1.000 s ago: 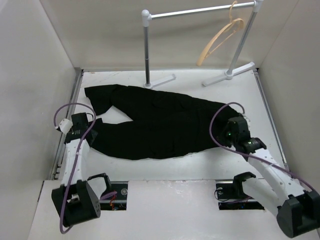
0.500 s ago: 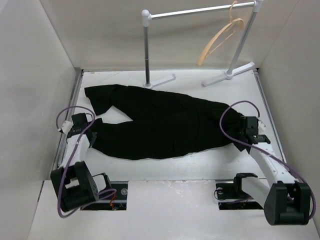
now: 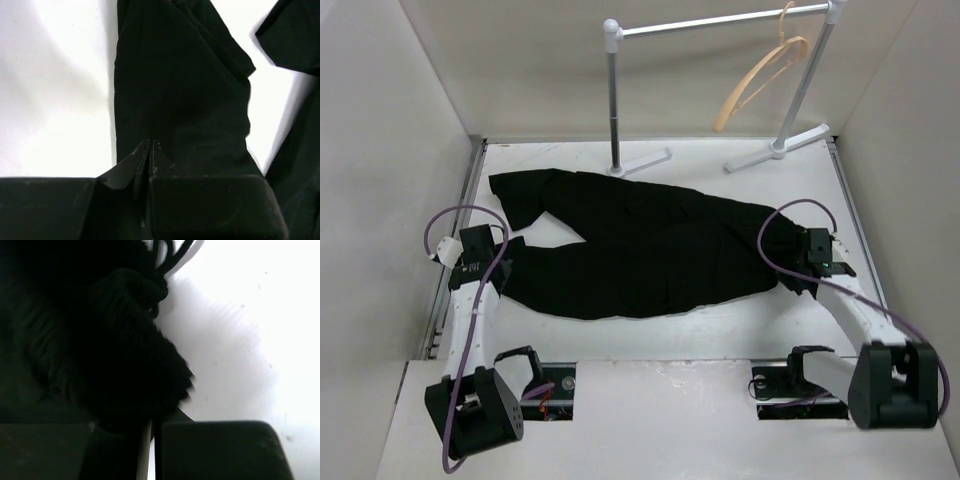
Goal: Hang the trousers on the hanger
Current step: Flatten out the trousers at the center of the board.
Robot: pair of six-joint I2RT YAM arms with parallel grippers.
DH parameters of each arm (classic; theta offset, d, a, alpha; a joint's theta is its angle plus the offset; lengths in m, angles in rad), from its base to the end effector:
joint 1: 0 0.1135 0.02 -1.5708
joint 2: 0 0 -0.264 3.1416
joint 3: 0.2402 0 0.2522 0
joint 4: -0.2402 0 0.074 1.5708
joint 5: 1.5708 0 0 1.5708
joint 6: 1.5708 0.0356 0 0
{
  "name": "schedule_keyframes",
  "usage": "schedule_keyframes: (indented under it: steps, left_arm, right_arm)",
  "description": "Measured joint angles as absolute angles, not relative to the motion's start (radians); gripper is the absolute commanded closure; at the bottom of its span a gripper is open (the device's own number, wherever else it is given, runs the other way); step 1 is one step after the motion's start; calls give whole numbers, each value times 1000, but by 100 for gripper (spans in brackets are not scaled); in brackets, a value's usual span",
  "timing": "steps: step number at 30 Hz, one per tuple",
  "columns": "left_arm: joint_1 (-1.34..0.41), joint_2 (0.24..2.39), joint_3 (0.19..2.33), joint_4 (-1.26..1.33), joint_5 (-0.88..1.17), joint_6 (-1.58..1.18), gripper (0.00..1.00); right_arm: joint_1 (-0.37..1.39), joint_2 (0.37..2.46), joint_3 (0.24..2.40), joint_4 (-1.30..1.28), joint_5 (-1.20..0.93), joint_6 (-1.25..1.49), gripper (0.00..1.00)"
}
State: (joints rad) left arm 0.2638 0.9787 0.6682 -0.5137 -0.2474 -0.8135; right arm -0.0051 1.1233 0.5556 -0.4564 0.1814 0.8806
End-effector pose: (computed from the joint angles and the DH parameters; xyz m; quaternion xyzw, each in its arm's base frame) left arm 0.1888 0.0600 0.2352 -0.5126 0.7701 0.0124 0.3795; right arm 0.2012 -0.0074 0.1773 0.4330 0.8559 0.0350 0.2805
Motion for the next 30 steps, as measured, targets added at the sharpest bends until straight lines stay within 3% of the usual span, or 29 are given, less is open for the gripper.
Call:
schedule_keyframes:
  steps: [7, 11, 12, 13, 14, 15, 16, 18, 23, 30]
  left_arm:
    - [263, 896, 801, -632, -275, -800, 96]
    - [253, 882, 798, -684, -315, -789, 64]
    - [253, 887, 788, -690, -317, -786, 55]
    - [253, 896, 773, -693, -318, -783, 49]
    - [254, 906, 758, -693, -317, -780, 47]
    - [255, 917, 744, -692, -313, -777, 45]
    - [255, 927, 735, -688, -307, -775, 45]
    - [250, 946, 720, -664, -279, -768, 45]
    - [221, 1067, 718, -541, -205, -741, 50]
    - [269, 1226, 661, -459, -202, -731, 79]
  right_arm:
    - [-35, 627, 604, -774, 176, 909, 98]
    - [-49, 562, 675, -942, 177, 933, 95]
    - [-51, 563, 686, -974, 184, 934, 85]
    - [-51, 563, 694, -1000, 196, 933, 68]
    - [-50, 563, 699, -1019, 214, 932, 51]
    - [-43, 563, 704, -1037, 239, 927, 43]
    - [-29, 564, 709, -1050, 258, 916, 29]
    - [-11, 563, 724, -1063, 279, 897, 20]
    - [72, 589, 793, -1016, 296, 829, 25]
    - [320, 649, 748, -856, 188, 805, 34]
